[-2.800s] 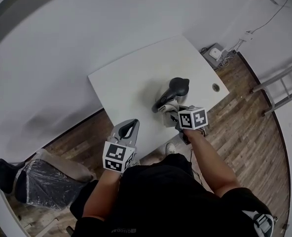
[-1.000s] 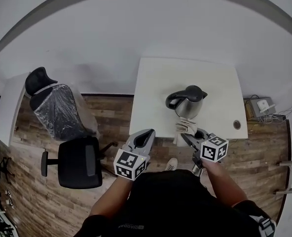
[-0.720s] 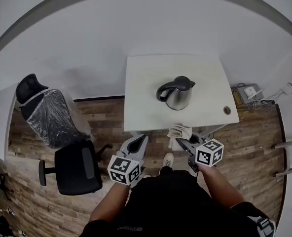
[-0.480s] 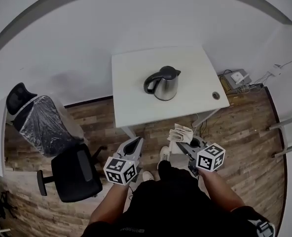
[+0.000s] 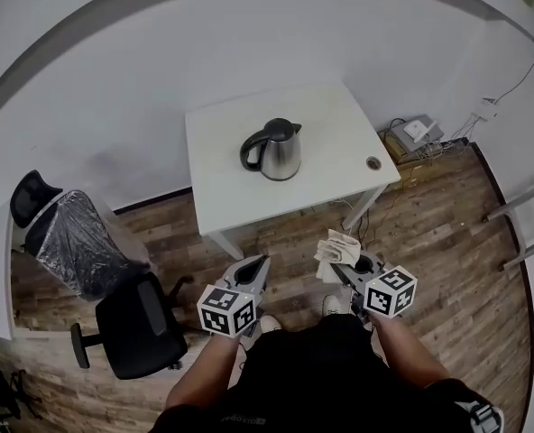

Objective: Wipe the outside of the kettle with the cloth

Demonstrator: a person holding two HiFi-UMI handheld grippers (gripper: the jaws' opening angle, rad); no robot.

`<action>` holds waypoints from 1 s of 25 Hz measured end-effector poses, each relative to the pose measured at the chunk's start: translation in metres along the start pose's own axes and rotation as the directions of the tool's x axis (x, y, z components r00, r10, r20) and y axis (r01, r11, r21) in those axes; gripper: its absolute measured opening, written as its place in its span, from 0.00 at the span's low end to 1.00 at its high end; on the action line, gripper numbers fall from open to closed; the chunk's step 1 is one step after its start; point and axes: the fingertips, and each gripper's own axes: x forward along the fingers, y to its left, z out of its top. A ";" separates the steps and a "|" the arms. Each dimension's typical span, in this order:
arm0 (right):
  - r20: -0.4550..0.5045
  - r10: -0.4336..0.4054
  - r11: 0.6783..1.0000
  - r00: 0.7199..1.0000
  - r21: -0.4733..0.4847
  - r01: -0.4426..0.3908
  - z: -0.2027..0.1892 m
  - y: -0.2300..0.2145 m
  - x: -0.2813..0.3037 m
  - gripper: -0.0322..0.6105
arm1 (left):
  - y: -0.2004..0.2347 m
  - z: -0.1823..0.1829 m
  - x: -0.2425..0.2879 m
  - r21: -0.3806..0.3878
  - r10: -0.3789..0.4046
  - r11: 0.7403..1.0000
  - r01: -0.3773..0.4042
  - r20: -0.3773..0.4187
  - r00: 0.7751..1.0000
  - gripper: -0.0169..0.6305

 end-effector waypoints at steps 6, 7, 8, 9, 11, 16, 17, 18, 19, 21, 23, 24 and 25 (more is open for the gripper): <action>-0.023 0.045 0.998 0.999 -0.053 -0.046 0.014 -0.019 -0.013 0.20 | -0.005 -0.001 0.021 -0.146 0.074 0.986 -0.078 -0.028 0.997 0.04; -0.030 0.046 0.997 0.998 -0.065 -0.048 0.015 -0.025 -0.017 0.20 | -0.010 0.000 0.026 -0.150 0.076 0.986 -0.079 -0.021 0.997 0.04; -0.035 0.046 0.996 0.998 -0.071 -0.048 0.016 -0.033 -0.021 0.20 | -0.017 0.003 0.033 -0.145 0.076 0.986 -0.077 -0.015 0.997 0.04; -0.039 0.045 0.997 0.998 -0.069 -0.047 0.018 -0.042 -0.025 0.20 | -0.023 0.005 0.040 -0.134 0.074 0.988 -0.075 -0.010 0.997 0.04; -0.049 0.047 0.997 0.998 -0.059 -0.050 0.020 -0.058 -0.030 0.20 | -0.037 0.010 0.050 -0.102 0.068 0.992 -0.068 -0.001 0.998 0.04; -0.057 0.084 0.996 0.995 -0.035 -0.086 0.026 -0.067 -0.029 0.20 | -0.046 -0.003 0.053 -0.066 0.091 0.993 -0.093 -0.035 0.995 0.04; -0.053 0.090 0.995 0.994 -0.033 -0.092 0.029 -0.067 -0.028 0.20 | -0.045 -0.007 0.051 -0.072 0.101 0.992 -0.104 -0.049 0.994 0.04; -0.051 0.094 0.995 0.994 -0.039 -0.096 0.032 -0.068 -0.026 0.20 | -0.042 -0.010 0.051 -0.076 0.110 0.990 -0.115 -0.060 0.992 0.04; -0.050 0.098 0.994 0.994 -0.050 -0.100 0.034 -0.068 -0.025 0.20 | -0.040 -0.011 0.050 -0.078 0.119 0.989 -0.124 -0.066 0.991 0.04; -0.051 0.106 0.992 0.993 -0.063 -0.109 0.037 -0.068 -0.020 0.20 | -0.033 -0.009 0.050 -0.074 0.134 0.988 -0.139 -0.065 0.989 0.04; -0.053 0.113 0.991 0.992 -0.066 -0.116 0.038 -0.069 -0.015 0.20 | -0.026 -0.001 0.052 -0.068 0.145 0.987 -0.148 -0.052 0.988 0.04; -0.054 0.115 0.991 0.992 -0.066 -0.119 0.038 -0.070 -0.012 0.20 | -0.024 0.003 0.054 -0.065 0.149 0.986 -0.152 -0.044 0.988 0.04; -0.056 0.118 0.990 0.991 -0.065 -0.122 0.038 -0.070 -0.010 0.20 | -0.021 0.007 0.055 -0.063 0.152 0.986 -0.154 -0.035 0.988 0.04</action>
